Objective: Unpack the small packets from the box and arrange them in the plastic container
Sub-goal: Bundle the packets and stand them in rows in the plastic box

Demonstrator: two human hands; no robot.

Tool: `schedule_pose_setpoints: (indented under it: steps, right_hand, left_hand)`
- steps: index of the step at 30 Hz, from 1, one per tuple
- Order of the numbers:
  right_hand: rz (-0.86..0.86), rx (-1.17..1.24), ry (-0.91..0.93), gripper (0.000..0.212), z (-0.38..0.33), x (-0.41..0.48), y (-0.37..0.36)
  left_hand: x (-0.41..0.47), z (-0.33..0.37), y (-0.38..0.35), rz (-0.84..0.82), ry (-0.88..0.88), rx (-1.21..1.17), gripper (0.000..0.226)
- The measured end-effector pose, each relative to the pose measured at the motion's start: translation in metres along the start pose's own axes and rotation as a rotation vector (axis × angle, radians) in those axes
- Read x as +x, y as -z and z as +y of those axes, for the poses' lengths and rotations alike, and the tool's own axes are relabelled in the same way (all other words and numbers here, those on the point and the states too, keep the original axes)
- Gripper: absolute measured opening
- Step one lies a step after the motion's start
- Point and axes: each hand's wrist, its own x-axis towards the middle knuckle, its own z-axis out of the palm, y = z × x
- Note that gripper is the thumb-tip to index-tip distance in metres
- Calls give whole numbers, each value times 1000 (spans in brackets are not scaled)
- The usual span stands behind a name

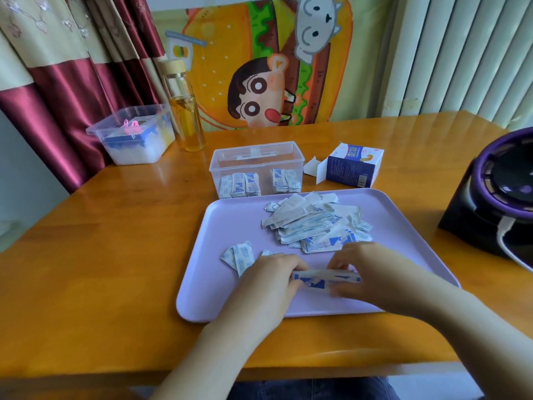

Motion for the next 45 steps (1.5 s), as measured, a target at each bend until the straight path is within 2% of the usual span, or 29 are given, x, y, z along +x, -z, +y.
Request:
schedule_pose_setpoints:
  steps: [6, 11, 15, 18, 21, 23, 25, 27, 29, 33, 38, 40, 42, 45]
  right_hand:
    - [15, 67, -3, 8, 7, -3, -4]
    - [54, 114, 35, 9, 6, -4, -3]
    - [60, 77, 189, 8, -8, -3, 6]
    - [93, 164, 306, 4, -21, -2, 16]
    - [170, 385, 149, 20, -6, 11, 25]
    - [256, 224, -17, 33, 15, 27, 22]
    - [178, 8, -131, 47, 30, 41, 16]
    - [63, -37, -186, 54, 37, 50, 11]
    - [32, 14, -215, 52, 40, 53, 11]
    - [-7, 67, -211, 36, 39, 52, 14]
    - [-15, 96, -238, 32, 37, 51, 16]
    - [-20, 135, -247, 24, 39, 48, 20]
    - [-36, 167, -250, 13, 42, 41, 28]
    - [-70, 232, -227, 15, 44, 26, 46]
  left_hand:
    - [1, 8, -3, -61, -21, 20, 28]
    - [-2, 10, 3, -95, -13, 73, 15]
    - [-6, 17, 16, -179, -59, 109, 13]
    - [-7, 23, 21, -252, -8, -32, 20]
    - [-6, 11, 24, -232, 124, -270, 24]
    - [-6, 1, 21, -155, 190, -520, 25]
    - [-8, -3, 20, -72, 240, -778, 27]
    - [-11, -4, 22, -8, 262, -980, 26]
    - [-13, -5, 24, 12, 265, -1117, 26]
    - [-15, -5, 26, 1, 243, -1079, 25]
    - [-14, -3, 23, -18, 221, -1058, 25]
    - [-14, -3, 22, -19, 218, -1067, 25]
    - [-13, -3, 22, 1, 229, -1108, 25]
    - [-12, -4, 24, 73, 304, -1267, 23]
